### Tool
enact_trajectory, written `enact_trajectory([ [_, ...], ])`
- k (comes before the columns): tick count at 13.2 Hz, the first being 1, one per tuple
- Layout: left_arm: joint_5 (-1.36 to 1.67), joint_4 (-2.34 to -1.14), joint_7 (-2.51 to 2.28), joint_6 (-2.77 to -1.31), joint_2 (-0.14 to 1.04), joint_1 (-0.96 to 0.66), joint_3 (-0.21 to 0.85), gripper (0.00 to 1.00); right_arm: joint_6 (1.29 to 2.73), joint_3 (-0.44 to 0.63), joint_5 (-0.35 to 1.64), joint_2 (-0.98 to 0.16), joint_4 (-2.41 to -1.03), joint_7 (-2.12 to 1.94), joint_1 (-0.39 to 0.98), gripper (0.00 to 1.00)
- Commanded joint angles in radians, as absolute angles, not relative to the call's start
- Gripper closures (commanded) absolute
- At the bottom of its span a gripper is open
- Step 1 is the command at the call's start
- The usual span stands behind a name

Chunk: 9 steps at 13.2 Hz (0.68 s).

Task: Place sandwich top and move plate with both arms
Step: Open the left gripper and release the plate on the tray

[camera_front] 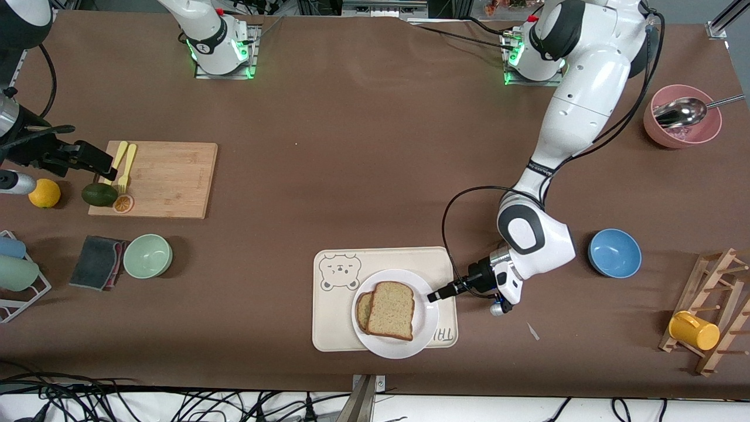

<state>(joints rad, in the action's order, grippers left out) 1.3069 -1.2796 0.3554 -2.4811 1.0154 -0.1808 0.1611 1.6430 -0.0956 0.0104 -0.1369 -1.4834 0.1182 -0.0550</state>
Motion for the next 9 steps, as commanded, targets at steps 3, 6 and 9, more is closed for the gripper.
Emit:
enact_trajectory([
  [3,1.206,-1.348,0.312,-2.431,0.934,-0.134,0.164,0.00,1.638,-0.080,0.020,-0.106,-1.516,0.127,-0.058,0.00],
  [6,1.151,-1.354,0.276,-2.424,0.916,-0.112,0.164,0.00,1.640,-0.084,0.009,-0.106,-1.525,0.184,-0.057,0.00],
  [9,1.047,-1.368,0.276,-2.412,0.896,-0.088,0.160,0.00,1.643,-0.089,-0.004,-0.103,-1.531,0.183,-0.054,0.00],
])
